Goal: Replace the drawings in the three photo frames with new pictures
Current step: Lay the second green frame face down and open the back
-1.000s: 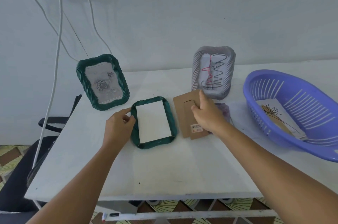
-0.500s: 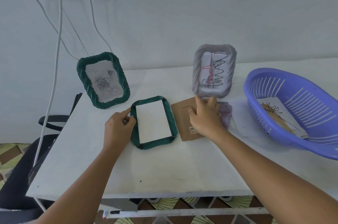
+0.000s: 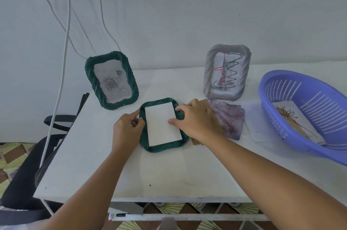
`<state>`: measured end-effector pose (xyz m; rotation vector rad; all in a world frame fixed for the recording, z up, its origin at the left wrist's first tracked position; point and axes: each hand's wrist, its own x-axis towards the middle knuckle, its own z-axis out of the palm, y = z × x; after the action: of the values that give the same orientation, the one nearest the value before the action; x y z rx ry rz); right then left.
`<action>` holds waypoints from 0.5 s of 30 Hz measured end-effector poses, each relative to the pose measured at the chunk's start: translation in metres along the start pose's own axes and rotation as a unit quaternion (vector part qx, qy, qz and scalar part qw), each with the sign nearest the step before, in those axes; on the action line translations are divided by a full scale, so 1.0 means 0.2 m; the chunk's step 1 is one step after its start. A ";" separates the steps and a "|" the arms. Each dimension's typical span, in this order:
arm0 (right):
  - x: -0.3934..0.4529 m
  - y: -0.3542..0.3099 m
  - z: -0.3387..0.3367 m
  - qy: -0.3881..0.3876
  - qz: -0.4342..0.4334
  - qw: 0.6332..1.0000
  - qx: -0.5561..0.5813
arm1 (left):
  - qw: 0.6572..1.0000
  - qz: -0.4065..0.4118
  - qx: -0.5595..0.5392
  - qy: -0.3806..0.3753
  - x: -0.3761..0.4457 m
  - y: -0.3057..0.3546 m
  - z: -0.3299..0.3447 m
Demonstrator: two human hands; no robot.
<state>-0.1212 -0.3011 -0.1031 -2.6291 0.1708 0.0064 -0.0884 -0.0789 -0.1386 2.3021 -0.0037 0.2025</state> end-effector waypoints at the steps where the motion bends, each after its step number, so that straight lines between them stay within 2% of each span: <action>1: 0.00 0.00 0.01 -0.002 0.001 1.000 0.002 | 1.000 0.002 0.001 0.000 0.00 0.00 0.00; 15: 0.02 0.01 0.02 0.032 0.029 0.996 0.083 | 1.000 0.006 0.001 -0.001 0.00 0.00 0.00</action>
<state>-0.1178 -0.3015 -0.1089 -2.4600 0.2592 -0.0703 -0.0885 -0.0789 -0.1385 2.3058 -0.0175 0.2055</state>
